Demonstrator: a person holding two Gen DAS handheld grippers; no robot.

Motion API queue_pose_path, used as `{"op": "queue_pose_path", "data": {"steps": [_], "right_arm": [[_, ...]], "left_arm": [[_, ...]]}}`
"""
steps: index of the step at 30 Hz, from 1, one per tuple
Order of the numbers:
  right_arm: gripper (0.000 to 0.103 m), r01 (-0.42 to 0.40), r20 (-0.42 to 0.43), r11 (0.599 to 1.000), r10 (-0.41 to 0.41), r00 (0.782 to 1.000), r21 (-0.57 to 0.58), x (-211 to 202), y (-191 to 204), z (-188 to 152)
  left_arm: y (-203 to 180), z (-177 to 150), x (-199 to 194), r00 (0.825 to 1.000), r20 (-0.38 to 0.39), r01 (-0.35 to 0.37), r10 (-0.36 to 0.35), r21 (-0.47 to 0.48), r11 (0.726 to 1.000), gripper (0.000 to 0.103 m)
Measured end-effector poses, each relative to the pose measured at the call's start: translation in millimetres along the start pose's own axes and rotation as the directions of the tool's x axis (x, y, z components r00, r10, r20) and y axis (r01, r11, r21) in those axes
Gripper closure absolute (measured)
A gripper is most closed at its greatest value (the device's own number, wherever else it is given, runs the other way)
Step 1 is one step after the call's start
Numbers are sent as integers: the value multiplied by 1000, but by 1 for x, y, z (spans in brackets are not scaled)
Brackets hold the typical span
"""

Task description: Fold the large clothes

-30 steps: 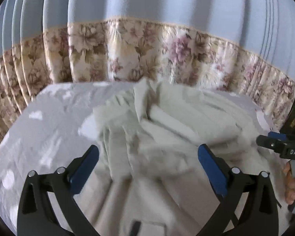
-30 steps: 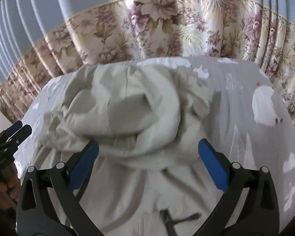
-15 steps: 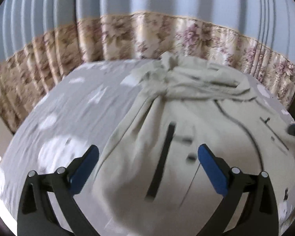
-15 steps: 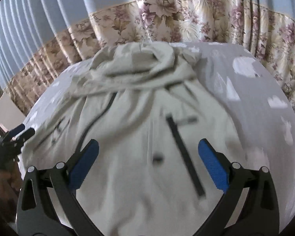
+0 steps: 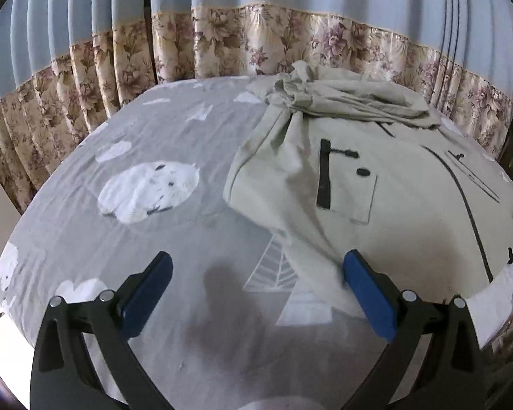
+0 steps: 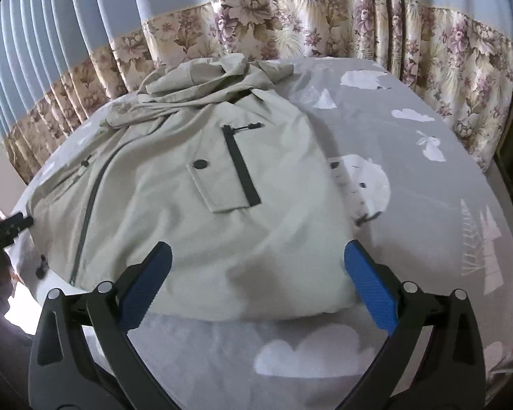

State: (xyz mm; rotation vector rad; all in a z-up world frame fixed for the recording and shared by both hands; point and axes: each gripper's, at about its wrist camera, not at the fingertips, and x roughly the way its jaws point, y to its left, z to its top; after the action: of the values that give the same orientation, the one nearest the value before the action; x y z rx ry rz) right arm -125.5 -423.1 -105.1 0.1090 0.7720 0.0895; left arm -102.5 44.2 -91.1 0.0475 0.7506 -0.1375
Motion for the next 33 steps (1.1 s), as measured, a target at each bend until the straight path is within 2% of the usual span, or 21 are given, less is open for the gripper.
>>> {"op": "queue_pose_path", "data": {"steps": [2,5,8,10,12,14,16,17,18,19,21,23,25,28,31,33], "right_arm": [[7,28,-22,1000,-28,999,0,1,-7,-1],[17,50,-61,998,-48,997,33,4,-22,-6],[21,46,-76,997,-41,996,68,5,-32,-8],[30,30,-80,997,-24,997,69,7,-31,-8],[50,0,-86,999,4,996,51,11,-23,-7],[54,32,-82,999,-31,996,17,14,-16,-7],[68,21,-82,1000,-20,996,9,15,-14,-4],[79,8,-85,1000,-7,996,16,15,-16,-1],[85,-7,-90,999,10,996,31,16,-18,2],[87,-21,-92,999,25,995,45,16,-20,5],[92,-48,-86,997,53,995,52,13,-20,12],[94,-61,-74,998,62,995,12,8,-13,22],[94,-68,-48,997,66,997,-47,0,-6,36],[95,-61,1,994,61,998,-87,-14,-1,54],[96,-115,122,989,126,985,-89,-51,2,76],[96,-130,168,988,142,976,-81,-66,1,86]], "left_arm": [[-5,3,4,1000,1,-11,11,23,1000,3],[-11,9,16,999,-33,24,-24,9,1000,3],[-16,10,23,995,-58,78,-80,-28,997,3],[-24,11,28,993,-75,92,-93,-16,996,3],[-31,14,31,991,-83,105,-104,7,994,5],[-35,17,34,990,-94,110,-109,7,994,7],[-32,22,40,981,-124,143,-147,-41,989,15],[-31,24,40,982,-121,143,-149,-52,988,24],[-32,25,40,982,-121,139,-144,-42,989,49],[-34,27,40,983,-118,140,-142,-25,990,62],[-33,33,39,982,-112,152,-152,-14,988,80],[-32,42,36,981,-108,163,-164,-19,987,87],[-34,52,26,985,-86,153,-151,17,988,89],[-30,77,2,984,-47,170,-169,20,985,89],[-23,102,-33,990,36,133,-134,29,991,89],[-17,113,-48,990,68,118,-120,26,993,89]]}}
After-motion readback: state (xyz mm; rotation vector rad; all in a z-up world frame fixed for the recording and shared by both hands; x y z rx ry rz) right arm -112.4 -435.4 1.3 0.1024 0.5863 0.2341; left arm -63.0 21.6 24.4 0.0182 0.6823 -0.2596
